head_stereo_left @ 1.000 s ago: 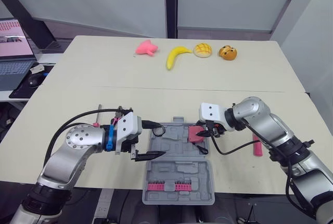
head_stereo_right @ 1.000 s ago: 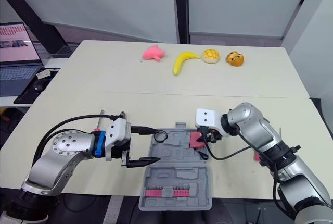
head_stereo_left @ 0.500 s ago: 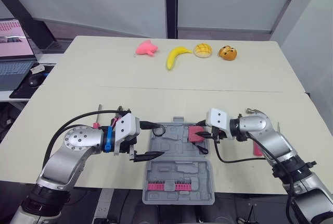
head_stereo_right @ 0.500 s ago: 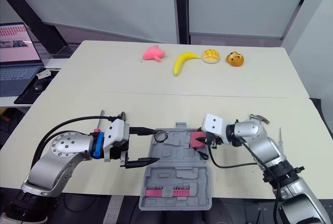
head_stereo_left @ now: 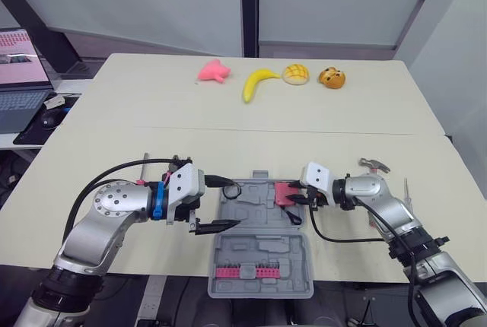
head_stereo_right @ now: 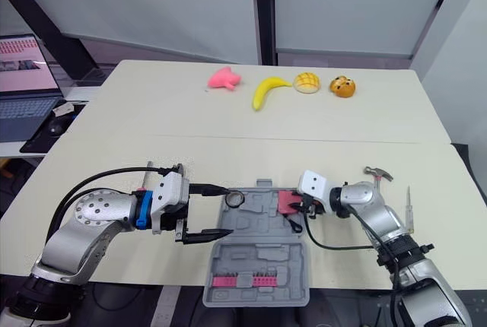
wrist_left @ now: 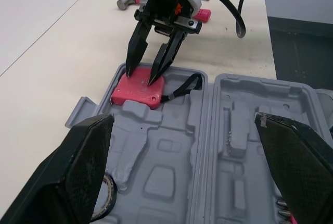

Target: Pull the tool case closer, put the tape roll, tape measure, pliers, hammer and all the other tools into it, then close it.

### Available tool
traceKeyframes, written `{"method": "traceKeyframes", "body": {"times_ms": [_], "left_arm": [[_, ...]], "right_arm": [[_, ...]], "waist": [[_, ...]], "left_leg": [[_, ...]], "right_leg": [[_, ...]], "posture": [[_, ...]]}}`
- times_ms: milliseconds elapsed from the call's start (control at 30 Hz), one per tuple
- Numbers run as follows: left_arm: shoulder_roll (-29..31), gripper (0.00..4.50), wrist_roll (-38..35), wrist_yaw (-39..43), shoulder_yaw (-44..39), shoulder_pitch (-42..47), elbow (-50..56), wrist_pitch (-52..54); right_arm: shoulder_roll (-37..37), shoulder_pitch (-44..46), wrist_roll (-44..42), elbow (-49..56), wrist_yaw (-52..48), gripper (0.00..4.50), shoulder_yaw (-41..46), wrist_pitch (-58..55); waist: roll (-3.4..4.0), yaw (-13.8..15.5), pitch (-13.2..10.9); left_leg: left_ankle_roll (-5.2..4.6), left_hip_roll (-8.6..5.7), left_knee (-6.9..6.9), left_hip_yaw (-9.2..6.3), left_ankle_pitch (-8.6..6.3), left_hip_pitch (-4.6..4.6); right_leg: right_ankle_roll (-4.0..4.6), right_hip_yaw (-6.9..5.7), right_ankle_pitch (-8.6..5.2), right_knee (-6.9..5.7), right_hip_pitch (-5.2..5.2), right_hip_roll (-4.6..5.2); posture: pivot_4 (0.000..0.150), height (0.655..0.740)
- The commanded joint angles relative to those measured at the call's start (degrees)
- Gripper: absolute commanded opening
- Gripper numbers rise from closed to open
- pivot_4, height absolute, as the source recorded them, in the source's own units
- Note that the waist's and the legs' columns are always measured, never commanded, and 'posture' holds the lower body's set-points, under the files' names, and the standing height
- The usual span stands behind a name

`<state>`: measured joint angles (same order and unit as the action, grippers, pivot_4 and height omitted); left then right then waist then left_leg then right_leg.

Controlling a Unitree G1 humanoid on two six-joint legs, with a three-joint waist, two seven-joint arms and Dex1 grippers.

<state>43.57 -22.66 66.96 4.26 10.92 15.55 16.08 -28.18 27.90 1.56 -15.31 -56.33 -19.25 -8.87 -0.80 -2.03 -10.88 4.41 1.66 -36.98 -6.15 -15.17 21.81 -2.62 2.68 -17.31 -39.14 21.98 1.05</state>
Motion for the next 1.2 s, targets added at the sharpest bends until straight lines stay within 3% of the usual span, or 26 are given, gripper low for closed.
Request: {"method": "traceKeyframes", "body": {"times_ms": [33,367,600,767,967,1200], "left_arm": [[0.6,4.50,-0.7,0.3,-0.7,0.6,1.5,0.1],[-0.1,4.50,-1.6,-0.7,-4.0,0.3,-2.0,-1.2],[-0.6,4.50,-1.8,-7.5,-14.2,-2.4,-6.0,-3.6],[0.0,4.50,-1.1,-12.5,-24.2,-7.8,-11.2,-6.1],[3.2,4.50,-1.5,-9.0,-33.3,-17.6,-18.6,-8.4],[7.7,4.50,-1.3,-4.6,-37.5,-23.7,-27.0,-9.0]], "right_arm": [[0.4,-0.2,1.8,-4.6,-0.2,1.59,-1.3,0.4],[1.6,0.4,1.1,-4.9,0.4,1.59,-0.1,4.5],[1.0,-3.1,-4.3,11.8,5.8,1.59,8.7,3.5],[-5.5,-10.8,-8.3,25.0,7.7,1.59,18.3,-4.3],[-15.8,-22.3,-10.9,29.9,7.7,1.59,31.8,-11.4],[-25.6,-38.8,-12.5,27.9,0.4,3.01,46.5,-11.1]], "waist": [[0.00,0.0,0.0],[0.00,0.0,0.0],[0.07,0.0,0.0],[0.05,0.3,0.0],[0.05,0.3,0.0],[0.03,0.3,0.0]], "left_leg": [[0.00,0.00,0.00,0.00,0.00,-0.05],[-0.01,0.01,0.05,0.00,-0.01,-0.75],[-0.01,0.02,0.07,0.01,-0.01,-0.52],[0.00,0.00,0.06,-0.08,-0.01,0.01],[-0.01,-0.06,0.09,-0.01,-0.02,0.12],[-0.01,-0.03,0.08,0.02,-0.01,0.01]], "right_leg": [[0.00,0.00,0.00,0.00,-0.05,0.00],[0.00,0.02,-0.01,0.06,-0.74,-0.02],[0.00,0.04,-0.01,0.05,-0.50,-0.01],[0.00,-0.06,0.00,0.10,-0.06,0.05],[0.00,-0.02,-0.01,0.14,0.04,0.12],[0.05,-0.02,-0.06,0.12,-0.03,0.06]], "posture": [[0.150,0.7400],[0.150,0.7400],[0.150,0.7400],[0.150,0.7400],[0.150,0.7400],[0.150,0.7400]]}}
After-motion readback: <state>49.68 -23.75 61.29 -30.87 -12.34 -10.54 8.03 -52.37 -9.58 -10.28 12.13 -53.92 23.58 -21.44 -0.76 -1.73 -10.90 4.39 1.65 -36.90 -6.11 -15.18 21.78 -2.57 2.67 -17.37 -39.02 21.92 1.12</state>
